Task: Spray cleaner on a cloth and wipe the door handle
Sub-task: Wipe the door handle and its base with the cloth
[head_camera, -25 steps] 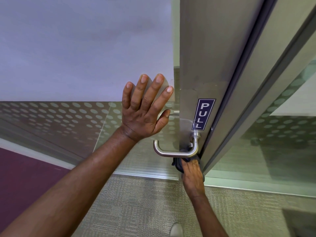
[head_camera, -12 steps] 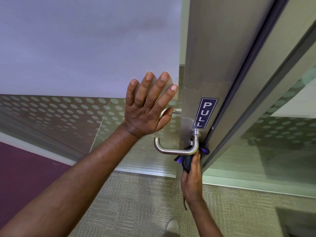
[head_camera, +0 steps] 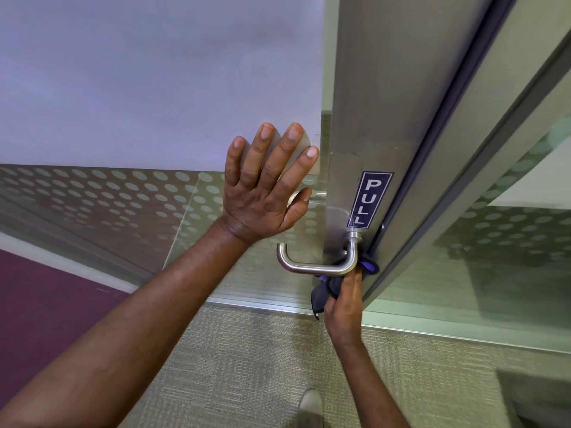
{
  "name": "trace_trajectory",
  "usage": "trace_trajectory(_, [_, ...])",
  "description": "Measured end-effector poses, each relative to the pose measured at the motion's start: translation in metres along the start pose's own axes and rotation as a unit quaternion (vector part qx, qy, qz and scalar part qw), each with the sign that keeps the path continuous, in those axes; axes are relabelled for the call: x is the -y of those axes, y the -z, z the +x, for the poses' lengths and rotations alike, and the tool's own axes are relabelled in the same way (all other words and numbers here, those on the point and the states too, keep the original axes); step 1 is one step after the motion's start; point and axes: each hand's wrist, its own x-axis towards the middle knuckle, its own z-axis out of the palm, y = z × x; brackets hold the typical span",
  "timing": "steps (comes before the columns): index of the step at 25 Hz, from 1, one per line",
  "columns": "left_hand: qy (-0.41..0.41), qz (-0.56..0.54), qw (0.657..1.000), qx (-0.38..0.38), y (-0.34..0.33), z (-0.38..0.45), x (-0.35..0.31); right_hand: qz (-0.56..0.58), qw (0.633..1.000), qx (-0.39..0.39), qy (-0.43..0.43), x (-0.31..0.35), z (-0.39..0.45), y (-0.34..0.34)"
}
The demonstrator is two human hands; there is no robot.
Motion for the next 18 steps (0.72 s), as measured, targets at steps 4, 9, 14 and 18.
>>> trace_trajectory(4, [0.000,0.000,1.000,0.000,0.000,-0.001,0.002,-0.036,0.996,0.019,-0.075,0.001,-0.006,-0.020])
trace_trajectory(9, [0.005,0.001,1.000,0.008,0.005,-0.003,-0.002,-0.205,0.967,0.133,0.064,-0.029,-0.021,-0.011])
trace_trajectory(14, [0.006,0.004,1.000,0.000,0.004,0.002,0.002,-0.290,0.923,0.157,0.201,-0.045,0.003,-0.006])
trace_trajectory(18, [0.009,0.000,1.000,0.009,0.003,-0.001,-0.001,-0.289,0.911,0.149,0.251,-0.039,0.011,-0.015])
